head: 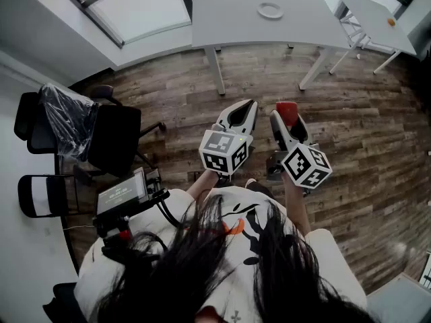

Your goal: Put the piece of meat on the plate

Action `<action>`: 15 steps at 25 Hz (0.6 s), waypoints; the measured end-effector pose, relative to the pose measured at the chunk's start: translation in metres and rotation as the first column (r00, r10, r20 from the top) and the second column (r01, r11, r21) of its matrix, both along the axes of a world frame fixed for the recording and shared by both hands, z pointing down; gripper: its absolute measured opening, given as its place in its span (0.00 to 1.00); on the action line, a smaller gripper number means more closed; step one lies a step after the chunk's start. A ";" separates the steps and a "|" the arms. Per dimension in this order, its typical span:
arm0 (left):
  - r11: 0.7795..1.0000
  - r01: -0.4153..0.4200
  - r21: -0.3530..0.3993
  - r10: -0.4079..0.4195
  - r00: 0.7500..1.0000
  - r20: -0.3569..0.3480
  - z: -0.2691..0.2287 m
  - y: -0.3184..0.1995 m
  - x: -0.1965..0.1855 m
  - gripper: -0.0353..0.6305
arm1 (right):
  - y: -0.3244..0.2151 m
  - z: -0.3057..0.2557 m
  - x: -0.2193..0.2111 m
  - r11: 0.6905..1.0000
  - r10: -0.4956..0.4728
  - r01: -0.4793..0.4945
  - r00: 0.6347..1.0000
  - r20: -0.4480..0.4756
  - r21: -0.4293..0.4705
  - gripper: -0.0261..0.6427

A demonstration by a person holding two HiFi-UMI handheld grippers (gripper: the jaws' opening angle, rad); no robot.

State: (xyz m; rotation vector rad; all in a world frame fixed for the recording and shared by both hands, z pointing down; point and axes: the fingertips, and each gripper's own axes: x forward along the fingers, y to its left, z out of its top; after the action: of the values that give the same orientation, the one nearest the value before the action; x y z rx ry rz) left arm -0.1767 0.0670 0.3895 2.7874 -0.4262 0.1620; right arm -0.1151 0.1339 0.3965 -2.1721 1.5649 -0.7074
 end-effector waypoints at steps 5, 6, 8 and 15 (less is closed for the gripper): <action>1.000 -0.009 0.005 0.009 1.000 0.009 0.002 0.003 0.002 0.06 | 0.002 0.000 0.005 1.000 0.011 -0.011 1.000 -0.005 -0.003 0.51; 1.000 -0.009 0.005 0.009 1.000 0.012 0.003 0.003 0.003 0.06 | 0.002 0.001 0.006 1.000 0.012 -0.012 1.000 -0.003 -0.003 0.51; 1.000 -0.008 0.003 0.008 1.000 0.017 0.004 0.003 0.003 0.06 | 0.003 0.002 0.007 1.000 0.015 -0.015 1.000 0.008 0.004 0.51; 1.000 0.005 -0.004 -0.005 1.000 0.021 0.005 0.001 0.002 0.06 | 0.000 0.000 0.011 1.000 0.014 -0.014 0.999 0.035 0.025 0.51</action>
State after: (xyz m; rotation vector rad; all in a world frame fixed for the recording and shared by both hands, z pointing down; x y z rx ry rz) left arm -0.1750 0.0676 0.3945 2.7830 -0.4371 0.1913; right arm -0.1038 0.1343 0.3969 -2.1394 1.5317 -0.7138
